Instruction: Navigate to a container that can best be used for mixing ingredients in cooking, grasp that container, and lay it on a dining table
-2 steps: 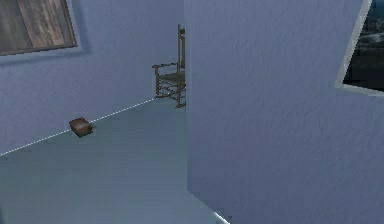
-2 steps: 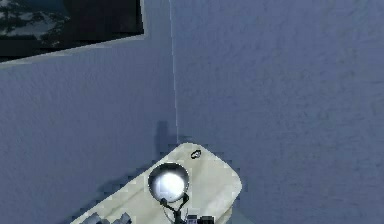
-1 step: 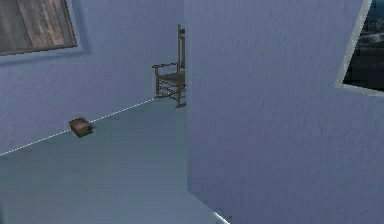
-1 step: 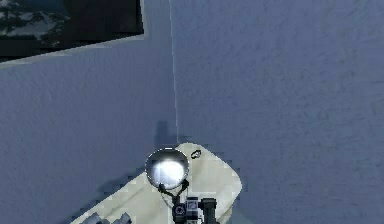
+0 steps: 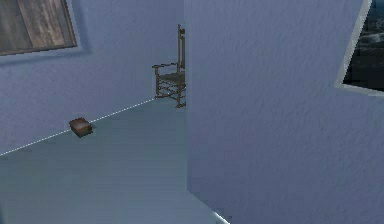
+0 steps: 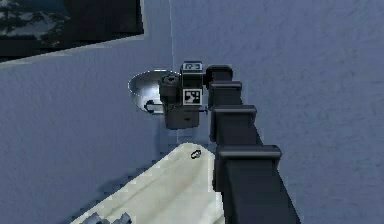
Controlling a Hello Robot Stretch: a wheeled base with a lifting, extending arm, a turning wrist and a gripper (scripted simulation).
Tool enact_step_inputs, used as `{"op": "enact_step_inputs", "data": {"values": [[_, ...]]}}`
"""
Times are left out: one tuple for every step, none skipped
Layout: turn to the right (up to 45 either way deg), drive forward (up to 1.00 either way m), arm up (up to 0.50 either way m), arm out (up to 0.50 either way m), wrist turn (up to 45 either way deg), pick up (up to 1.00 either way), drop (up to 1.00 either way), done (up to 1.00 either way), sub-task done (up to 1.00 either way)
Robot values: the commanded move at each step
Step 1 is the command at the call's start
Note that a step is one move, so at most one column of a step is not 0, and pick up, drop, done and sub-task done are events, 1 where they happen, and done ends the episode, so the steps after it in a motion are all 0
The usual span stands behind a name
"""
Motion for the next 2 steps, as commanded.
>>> {"op": "enact_step_inputs", "data": {"values": [[0.0, 0.00, 0.00, 0.00, -45.0, 0.00, 0.00, 0.00, 0.00], [0.0, 0.00, 0.00, 0.00, -45.0, 0.00, 0.00, 0.00, 0.00]]}}
